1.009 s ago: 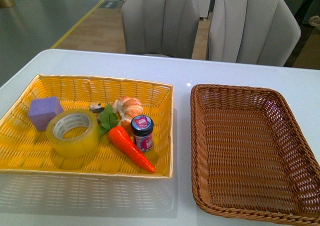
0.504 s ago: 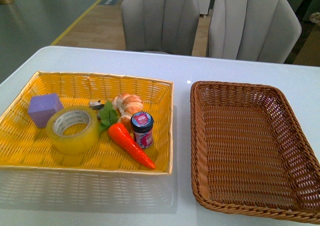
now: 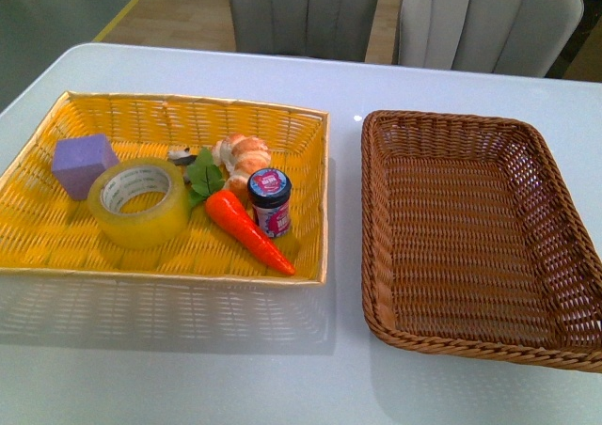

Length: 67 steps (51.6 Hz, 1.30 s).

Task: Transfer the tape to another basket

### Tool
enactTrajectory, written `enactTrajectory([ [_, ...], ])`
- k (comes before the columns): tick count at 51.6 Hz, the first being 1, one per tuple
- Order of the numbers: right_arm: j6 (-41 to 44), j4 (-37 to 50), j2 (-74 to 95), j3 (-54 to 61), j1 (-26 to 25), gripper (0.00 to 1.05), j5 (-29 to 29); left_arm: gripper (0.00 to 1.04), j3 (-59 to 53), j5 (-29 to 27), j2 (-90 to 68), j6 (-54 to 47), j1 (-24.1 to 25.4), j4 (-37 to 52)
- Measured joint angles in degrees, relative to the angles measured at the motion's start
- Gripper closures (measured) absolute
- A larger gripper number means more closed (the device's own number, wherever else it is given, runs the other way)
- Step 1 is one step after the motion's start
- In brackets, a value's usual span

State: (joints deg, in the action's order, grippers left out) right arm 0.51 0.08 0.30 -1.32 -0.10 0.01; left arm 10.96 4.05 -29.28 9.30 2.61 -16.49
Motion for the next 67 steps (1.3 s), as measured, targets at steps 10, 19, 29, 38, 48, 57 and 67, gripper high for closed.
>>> enactTrajectory([
  [10, -0.02, 0.00, 0.00, 0.00, 0.00, 0.09, 0.00, 0.09, 2.93, 0.04, -16.76, 0.44, -0.31, 13.03],
  [19, 0.00, 0.00, 0.00, 0.02, 0.00, 0.09, 0.00, 0.09, 8.17, -2.25, -37.79, -0.13, -3.19, 26.12],
  [29, -0.02, 0.00, 0.00, 0.02, 0.00, 0.09, 0.00, 0.09, 15.21, -2.34, -56.13, -0.92, -3.93, 32.37],
  [38, -0.02, 0.00, 0.00, 0.02, 0.00, 0.09, 0.00, 0.09, 20.68, -2.34, -66.18, -2.49, -3.96, 33.42],
  [48, -0.02, 0.00, 0.00, 0.02, 0.00, 0.09, 0.00, 0.09, 26.84, -2.14, -74.60, -5.38, -3.96, 32.87],
  [57, -0.02, 0.00, 0.00, 0.00, 0.00, 0.09, 0.00, 0.09, 32.06, -2.25, -80.35, -7.72, -4.02, 31.36],
  [67, -0.04, 0.00, 0.00, 0.00, 0.00, 0.09, 0.00, 0.09, 38.10, -2.89, -86.53, -8.74, -4.94, 29.55],
])
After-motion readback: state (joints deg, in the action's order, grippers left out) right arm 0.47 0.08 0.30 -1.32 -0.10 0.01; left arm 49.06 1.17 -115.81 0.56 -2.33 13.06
